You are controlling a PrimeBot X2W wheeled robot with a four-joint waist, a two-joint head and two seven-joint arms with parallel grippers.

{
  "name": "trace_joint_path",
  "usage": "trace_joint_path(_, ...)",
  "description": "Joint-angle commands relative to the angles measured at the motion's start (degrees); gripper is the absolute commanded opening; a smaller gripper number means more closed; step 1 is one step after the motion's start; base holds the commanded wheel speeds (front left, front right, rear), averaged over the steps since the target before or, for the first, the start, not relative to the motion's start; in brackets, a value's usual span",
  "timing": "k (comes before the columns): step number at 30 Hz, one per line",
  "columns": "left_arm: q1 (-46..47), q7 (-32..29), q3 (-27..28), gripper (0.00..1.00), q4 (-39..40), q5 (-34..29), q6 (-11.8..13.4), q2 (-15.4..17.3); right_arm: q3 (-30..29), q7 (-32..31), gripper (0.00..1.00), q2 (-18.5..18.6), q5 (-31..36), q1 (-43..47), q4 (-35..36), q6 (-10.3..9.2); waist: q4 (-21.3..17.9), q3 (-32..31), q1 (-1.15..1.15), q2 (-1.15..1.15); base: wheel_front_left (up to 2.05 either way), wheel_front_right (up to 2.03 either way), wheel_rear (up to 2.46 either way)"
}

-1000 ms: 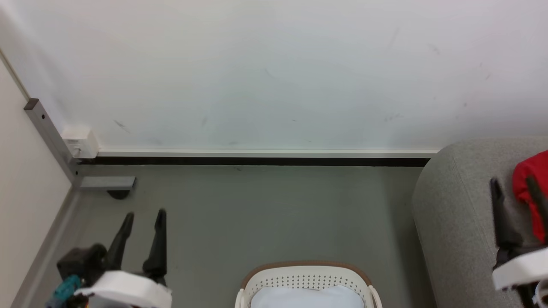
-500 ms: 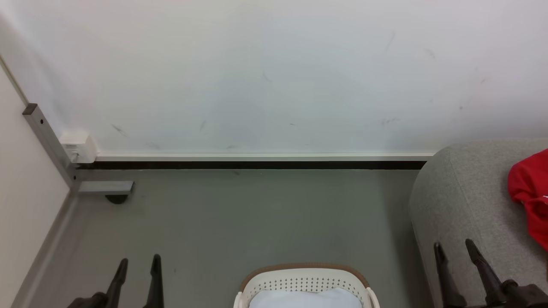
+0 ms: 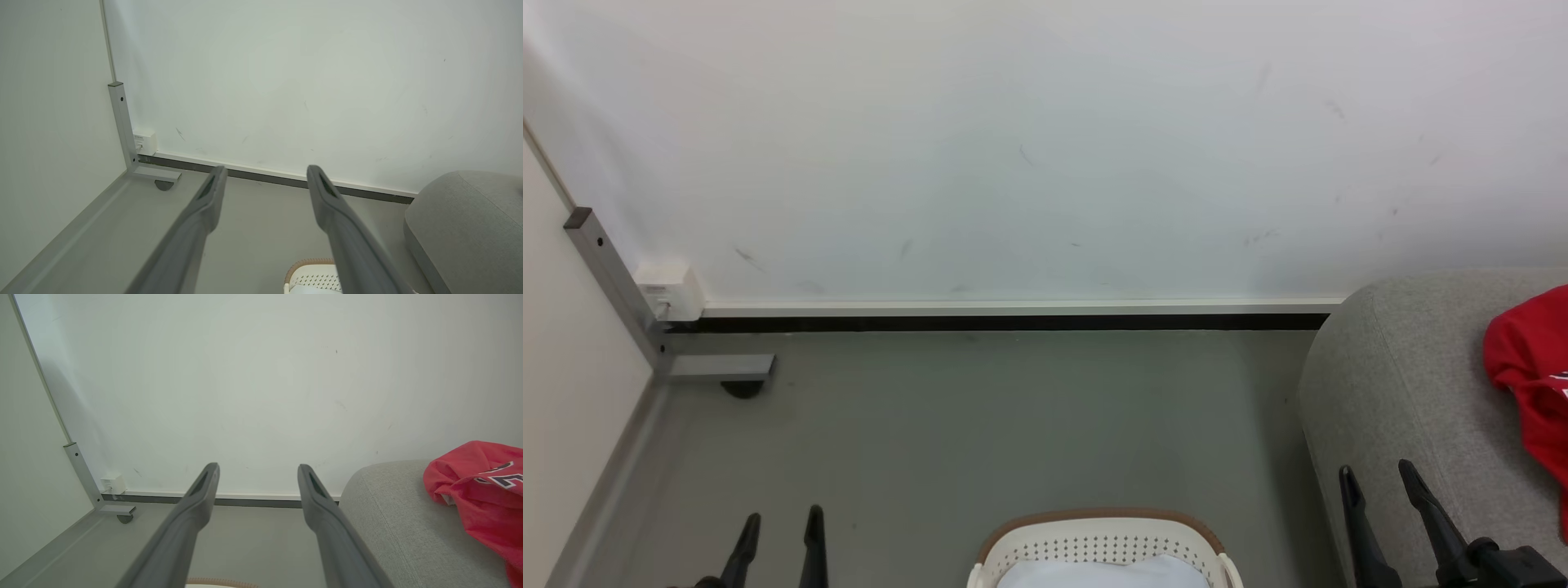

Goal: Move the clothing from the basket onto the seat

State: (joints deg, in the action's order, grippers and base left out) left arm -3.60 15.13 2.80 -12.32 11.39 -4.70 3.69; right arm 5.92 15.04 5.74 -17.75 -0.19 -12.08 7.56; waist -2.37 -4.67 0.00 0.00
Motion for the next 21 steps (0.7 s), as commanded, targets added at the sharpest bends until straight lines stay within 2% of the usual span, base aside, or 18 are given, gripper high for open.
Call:
trace_joint_path(1, 0.3, 0.0, 0.5, 1.00, -0.3, -0.8, -0.4, -0.3, 0.1, 0.2, 1.00, 0.1, -0.5, 0.2, -0.1, -0.15, 0.1, 0.0, 0.00, 0.00, 0.00, 0.00, 0.00)
trace_joint_path(9, 0.9, 0.0, 1.7, 1.00, -0.4, -1.8, -1.4, -0.6, -0.2, 0.2, 1.00, 0.1, -0.5, 0.0, -0.2, -0.15, 0.2, 0.0, 0.00, 0.00, 0.00, 0.00, 0.00)
trace_joint_path(10, 0.4, 0.0, 1.5, 0.00, -0.4, -1.0, -1.3, -0.7, -0.1, 0.0, 0.00, -0.1, -0.1, 0.0, -0.4, 0.00, 0.2, 0.0, 0.00, 0.00, 0.00, 0.00, 0.00)
trace_joint_path(12, 0.2, -0.2, 1.6, 0.00, -1.3, -0.7, -1.3, -1.0, -0.1, -0.2, 0.00, -0.3, -0.3, 0.5, -1.1, 0.00, 0.2, 0.0, 0.00, 0.00, 0.00, 0.00, 0.00)
trace_joint_path(21, 1.9, -3.4, 2.4, 0.00, -1.9, 9.4, -1.5, -0.9, -1.6, -2.8, 0.00, -0.6, -9.7, -0.4, -1.2, -0.01, 0.4, 0.4, 0.00, 0.00, 0.00, 0.00, 0.00)
